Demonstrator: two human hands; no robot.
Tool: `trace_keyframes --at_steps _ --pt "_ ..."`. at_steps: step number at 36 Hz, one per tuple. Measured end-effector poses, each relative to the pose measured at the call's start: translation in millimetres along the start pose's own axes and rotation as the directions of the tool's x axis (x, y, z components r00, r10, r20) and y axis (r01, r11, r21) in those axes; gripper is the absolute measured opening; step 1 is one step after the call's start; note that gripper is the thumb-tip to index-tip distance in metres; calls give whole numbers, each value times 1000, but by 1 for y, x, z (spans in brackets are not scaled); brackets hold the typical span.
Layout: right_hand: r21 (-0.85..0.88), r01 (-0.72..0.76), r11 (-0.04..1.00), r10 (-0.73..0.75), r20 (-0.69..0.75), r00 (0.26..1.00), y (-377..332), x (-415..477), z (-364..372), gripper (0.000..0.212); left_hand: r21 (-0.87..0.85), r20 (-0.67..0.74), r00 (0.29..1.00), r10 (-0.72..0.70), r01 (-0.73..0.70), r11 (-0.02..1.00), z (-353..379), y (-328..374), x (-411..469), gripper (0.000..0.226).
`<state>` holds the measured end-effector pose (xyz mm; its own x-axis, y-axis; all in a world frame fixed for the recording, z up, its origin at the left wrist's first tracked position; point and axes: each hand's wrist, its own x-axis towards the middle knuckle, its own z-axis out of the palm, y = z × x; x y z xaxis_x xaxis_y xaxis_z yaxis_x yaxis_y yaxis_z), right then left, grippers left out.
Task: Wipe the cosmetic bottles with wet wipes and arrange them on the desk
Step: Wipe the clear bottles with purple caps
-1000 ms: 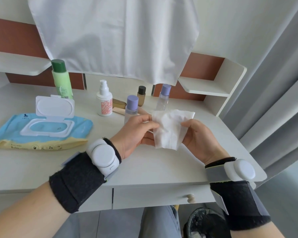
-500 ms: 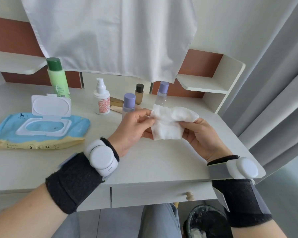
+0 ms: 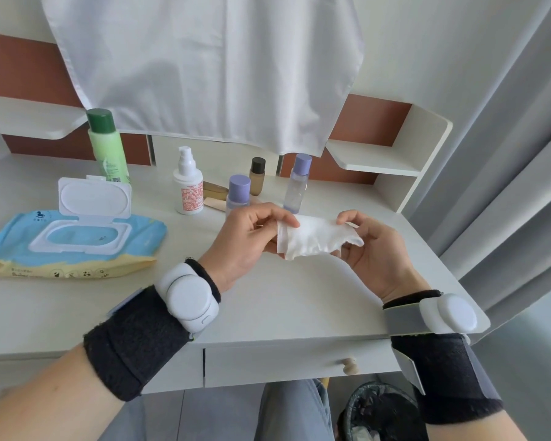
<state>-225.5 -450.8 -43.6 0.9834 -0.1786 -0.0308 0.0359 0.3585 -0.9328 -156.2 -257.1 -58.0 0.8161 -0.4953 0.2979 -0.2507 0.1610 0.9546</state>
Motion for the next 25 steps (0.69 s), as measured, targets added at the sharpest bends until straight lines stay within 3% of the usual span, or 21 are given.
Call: trace_keyframes --at_steps 6,9,12,17,22,25 --pt "-97 -75 992 72 -36 997 -2 -2 0 32 -117 124 991 -42 56 992 0 7 -4 31" --pt "-284 -20 959 55 117 992 3 -1 0 37 -124 223 972 -76 105 987 0 9 -5 31" --pt "-377 3 926 131 328 935 8 -2 1 52 -75 317 942 -110 141 987 0 12 -7 30" --pt "-426 -45 903 231 395 889 8 -3 1 57 -51 436 892 -123 161 986 1 20 -11 27" --pt "-499 -69 864 303 404 863 8 -4 1 89 -5 360 924 -127 138 990 0 21 -12 25" --pt "-481 -85 873 313 418 853 9 -3 0 69 -7 290 951 -107 113 994 0 18 -10 19"
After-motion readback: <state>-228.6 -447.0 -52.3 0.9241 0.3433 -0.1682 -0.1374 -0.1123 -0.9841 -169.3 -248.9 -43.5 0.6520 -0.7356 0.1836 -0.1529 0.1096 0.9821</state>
